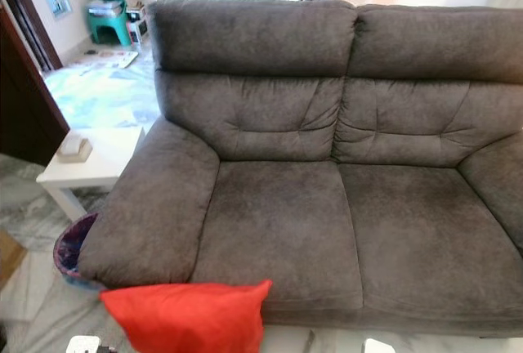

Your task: Move the pillow to the sofa from floor

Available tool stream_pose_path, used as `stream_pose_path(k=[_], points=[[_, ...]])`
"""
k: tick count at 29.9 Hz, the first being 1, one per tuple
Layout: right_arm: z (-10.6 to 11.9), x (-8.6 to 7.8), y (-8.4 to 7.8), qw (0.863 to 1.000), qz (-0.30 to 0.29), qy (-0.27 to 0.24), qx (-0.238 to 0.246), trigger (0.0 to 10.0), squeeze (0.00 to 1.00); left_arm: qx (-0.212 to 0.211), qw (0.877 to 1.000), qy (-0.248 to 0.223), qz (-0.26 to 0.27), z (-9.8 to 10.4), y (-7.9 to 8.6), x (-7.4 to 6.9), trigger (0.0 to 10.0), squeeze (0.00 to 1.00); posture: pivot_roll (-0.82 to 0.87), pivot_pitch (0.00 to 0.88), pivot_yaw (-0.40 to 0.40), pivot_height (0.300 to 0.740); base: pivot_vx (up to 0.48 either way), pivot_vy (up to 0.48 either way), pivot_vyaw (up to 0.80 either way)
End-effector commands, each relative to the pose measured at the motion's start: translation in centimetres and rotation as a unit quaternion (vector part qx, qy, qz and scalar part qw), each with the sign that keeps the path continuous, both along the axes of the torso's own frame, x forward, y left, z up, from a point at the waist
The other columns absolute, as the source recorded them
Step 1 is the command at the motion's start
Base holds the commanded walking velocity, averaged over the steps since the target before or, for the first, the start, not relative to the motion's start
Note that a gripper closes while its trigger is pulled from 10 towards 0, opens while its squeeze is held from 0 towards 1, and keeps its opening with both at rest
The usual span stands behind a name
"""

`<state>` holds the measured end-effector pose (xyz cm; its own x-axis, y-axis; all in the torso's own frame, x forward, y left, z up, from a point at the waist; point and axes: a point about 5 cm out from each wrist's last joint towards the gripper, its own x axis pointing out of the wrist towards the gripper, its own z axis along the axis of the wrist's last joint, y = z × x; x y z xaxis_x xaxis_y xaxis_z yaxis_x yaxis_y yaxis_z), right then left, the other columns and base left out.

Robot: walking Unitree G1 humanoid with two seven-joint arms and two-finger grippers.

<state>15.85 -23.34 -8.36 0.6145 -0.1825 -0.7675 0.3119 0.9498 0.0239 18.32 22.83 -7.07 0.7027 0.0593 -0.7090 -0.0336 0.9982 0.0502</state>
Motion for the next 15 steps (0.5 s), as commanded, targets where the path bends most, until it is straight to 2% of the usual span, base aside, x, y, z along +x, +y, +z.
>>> stream_pose_path(k=[1, 15], points=[[0.17, 0.81, 0.82, 1.0, 0.008, -0.012, 0.007, 10.0, 0.0, 0.01, 0.999, 0.033, 0.015, -0.73, 1.17, -2.02, 10.0, 0.0, 0.01, 0.029, 0.006, 0.74, 0.0, 0.0, 0.8], [0.29, 0.99, 0.8, 1.0, 0.002, -0.021, 0.012, 10.0, 0.0, 0.013, 1.0, 0.023, 0.013, -0.5, 1.31, -1.72, 10.0, 0.0, 0.01, 0.042, 0.005, 0.74, 0.0, 0.0, 0.8]])
